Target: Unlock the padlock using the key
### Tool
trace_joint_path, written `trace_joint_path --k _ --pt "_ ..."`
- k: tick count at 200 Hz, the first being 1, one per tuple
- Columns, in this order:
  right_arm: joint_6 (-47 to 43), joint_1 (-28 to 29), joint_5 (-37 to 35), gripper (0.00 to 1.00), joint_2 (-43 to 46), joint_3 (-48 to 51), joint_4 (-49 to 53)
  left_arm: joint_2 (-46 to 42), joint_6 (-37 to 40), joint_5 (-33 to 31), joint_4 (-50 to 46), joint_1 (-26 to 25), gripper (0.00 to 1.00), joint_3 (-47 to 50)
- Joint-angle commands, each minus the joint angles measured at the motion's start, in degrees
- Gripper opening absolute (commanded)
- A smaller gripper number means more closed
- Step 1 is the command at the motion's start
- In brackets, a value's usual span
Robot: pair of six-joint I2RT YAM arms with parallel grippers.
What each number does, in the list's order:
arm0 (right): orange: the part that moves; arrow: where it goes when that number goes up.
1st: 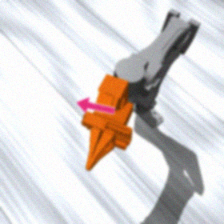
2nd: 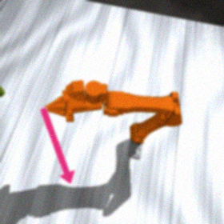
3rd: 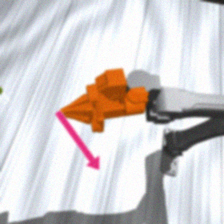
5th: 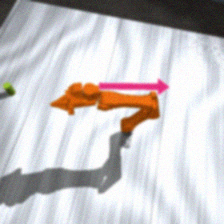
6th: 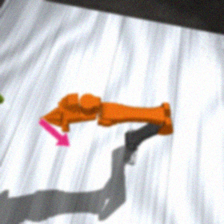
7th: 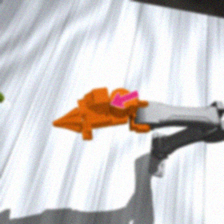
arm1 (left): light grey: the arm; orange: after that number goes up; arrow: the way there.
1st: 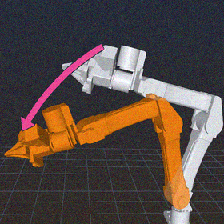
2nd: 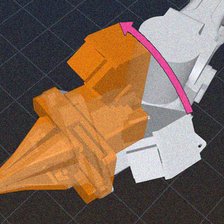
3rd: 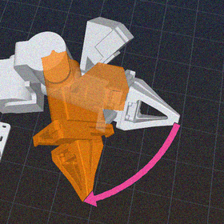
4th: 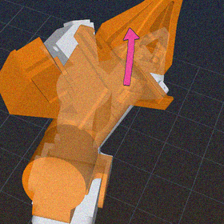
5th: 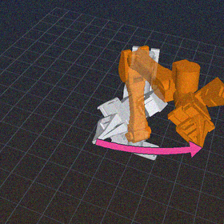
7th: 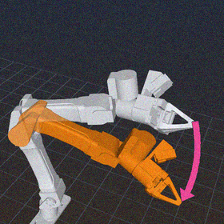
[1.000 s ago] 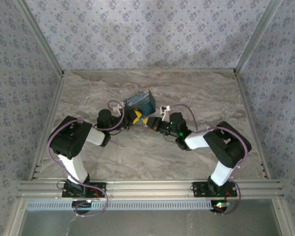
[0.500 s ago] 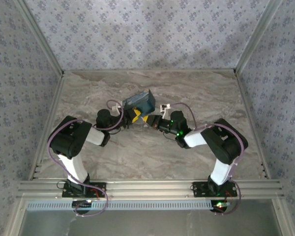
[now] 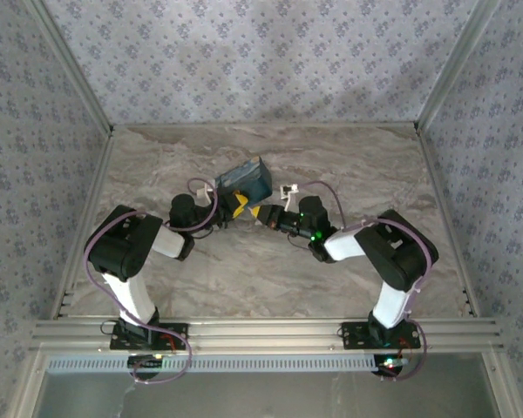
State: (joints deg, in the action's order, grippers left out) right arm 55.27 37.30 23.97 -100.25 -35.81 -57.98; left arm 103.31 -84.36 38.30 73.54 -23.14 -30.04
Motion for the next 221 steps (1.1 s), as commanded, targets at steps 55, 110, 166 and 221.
trace_joint_path --k 55,110,166,221 --pt "8.4 -2.6 5.0 0.0 -3.0 -3.0 -6.0 -0.9 0.3 6.8 5.5 -1.6 0.0 -0.2" --pt "19.6 -4.1 7.2 0.0 -5.0 -5.1 -7.2 -0.8 0.3 7.0 6.3 -1.6 0.0 -0.2" --pt "23.0 -5.0 9.7 0.0 -8.0 -8.3 -2.7 -0.6 -0.2 7.4 7.1 -1.6 0.0 -0.9" --pt "18.9 -5.5 10.7 0.0 -8.7 -10.1 3.0 -0.7 -0.5 8.6 7.1 -1.6 0.0 -1.9"
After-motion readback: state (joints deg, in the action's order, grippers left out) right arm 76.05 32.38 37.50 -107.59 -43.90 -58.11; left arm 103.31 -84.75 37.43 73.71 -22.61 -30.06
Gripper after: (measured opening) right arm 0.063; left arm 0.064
